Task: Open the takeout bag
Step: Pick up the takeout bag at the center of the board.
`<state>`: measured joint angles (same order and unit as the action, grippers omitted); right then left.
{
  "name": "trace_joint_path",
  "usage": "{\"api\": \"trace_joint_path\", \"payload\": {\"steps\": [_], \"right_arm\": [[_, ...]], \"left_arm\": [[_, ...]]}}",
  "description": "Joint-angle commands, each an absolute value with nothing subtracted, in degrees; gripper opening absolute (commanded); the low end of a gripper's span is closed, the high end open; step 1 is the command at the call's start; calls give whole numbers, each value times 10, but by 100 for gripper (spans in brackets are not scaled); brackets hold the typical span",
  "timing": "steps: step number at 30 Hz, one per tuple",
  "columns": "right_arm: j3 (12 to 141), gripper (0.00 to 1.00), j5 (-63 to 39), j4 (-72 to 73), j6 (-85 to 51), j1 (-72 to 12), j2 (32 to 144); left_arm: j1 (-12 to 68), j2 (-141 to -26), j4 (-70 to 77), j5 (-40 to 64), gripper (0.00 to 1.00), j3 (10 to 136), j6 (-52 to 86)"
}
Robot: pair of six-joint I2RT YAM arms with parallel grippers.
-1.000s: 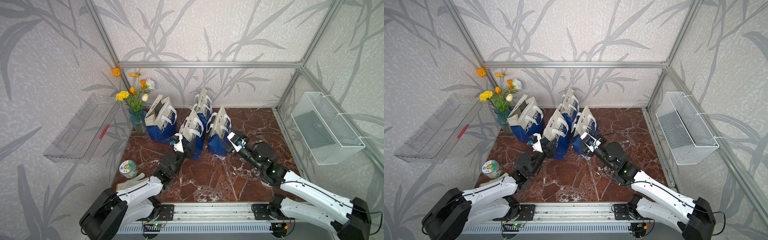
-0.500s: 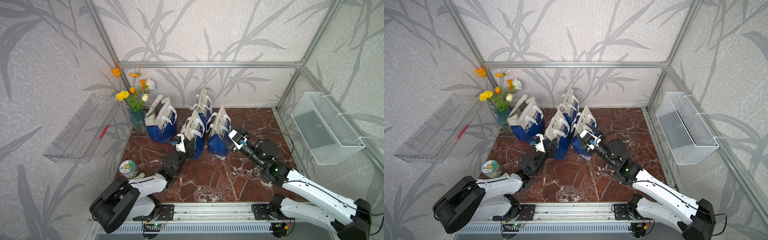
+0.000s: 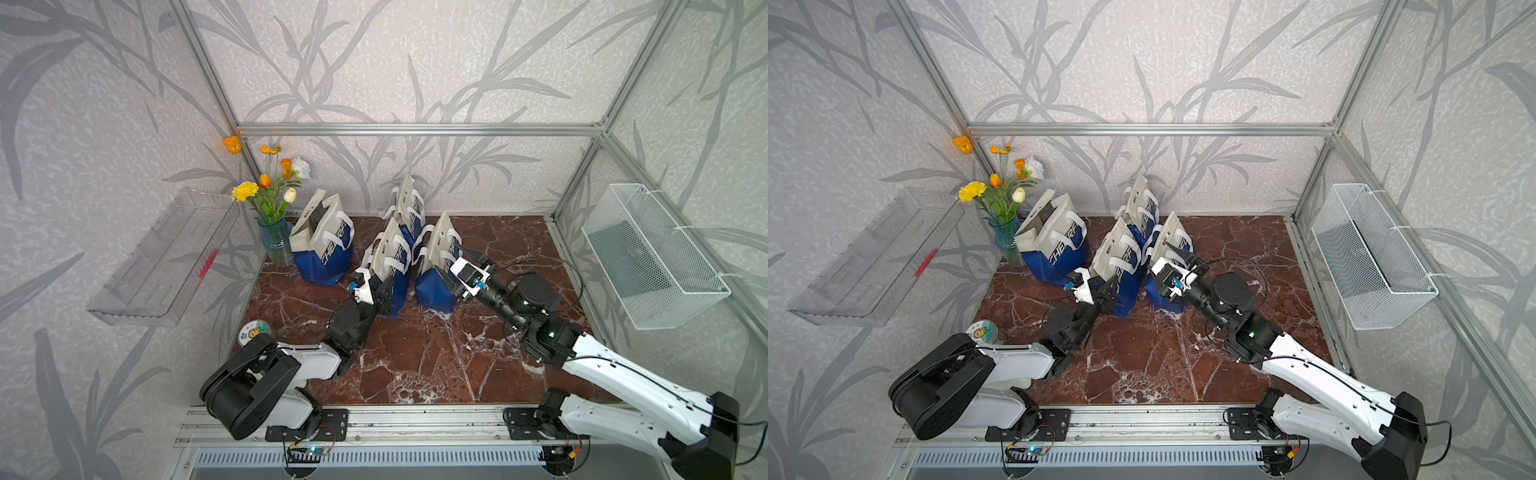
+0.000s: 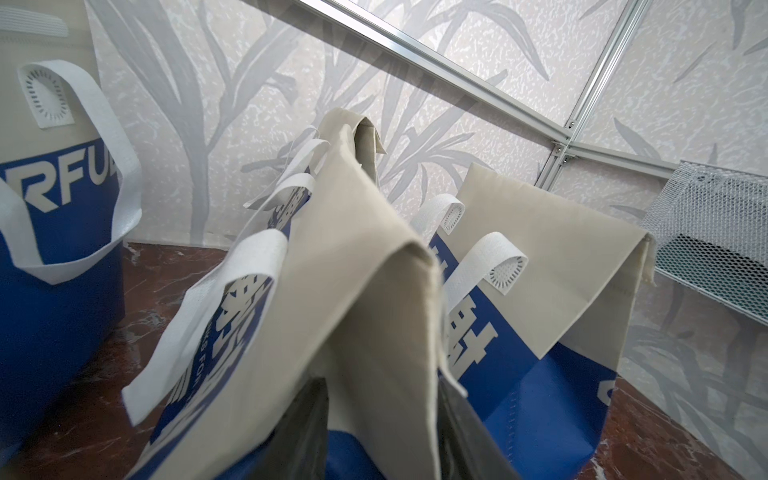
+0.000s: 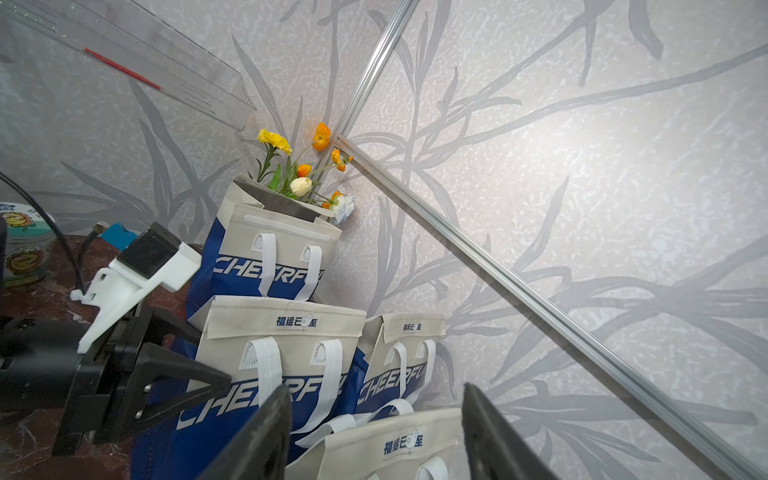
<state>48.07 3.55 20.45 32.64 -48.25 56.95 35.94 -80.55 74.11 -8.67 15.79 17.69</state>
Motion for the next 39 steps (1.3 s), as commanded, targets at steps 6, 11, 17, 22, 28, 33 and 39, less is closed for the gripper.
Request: {"api": "trace_joint_path", "payload": {"steps": [6,11,17,22,28,33,39], "right_arm": [[515,64,28,205,358,-495,595],[520,65,30,200,373,-500,611],[516,66,5,240,426,-500,651],[530,66,-30,267,447,-500,704],[510,66,-74,363,490,-515,786],[523,66,-74,437,512,-543,868],[540,64,-65,490,523,-565,936]], "left_arm": [[359,-839,769,-76,28,184,187],[357,-853,773,-80,11,188,186],[357,-818,752,-103,0,170,169],[358,-710,620,-115,0,166,144],[358,-558,501,-131,0,132,135],[359,-466,424,-135,0,106,135],[359,-392,332,-145,0,91,148]]}}
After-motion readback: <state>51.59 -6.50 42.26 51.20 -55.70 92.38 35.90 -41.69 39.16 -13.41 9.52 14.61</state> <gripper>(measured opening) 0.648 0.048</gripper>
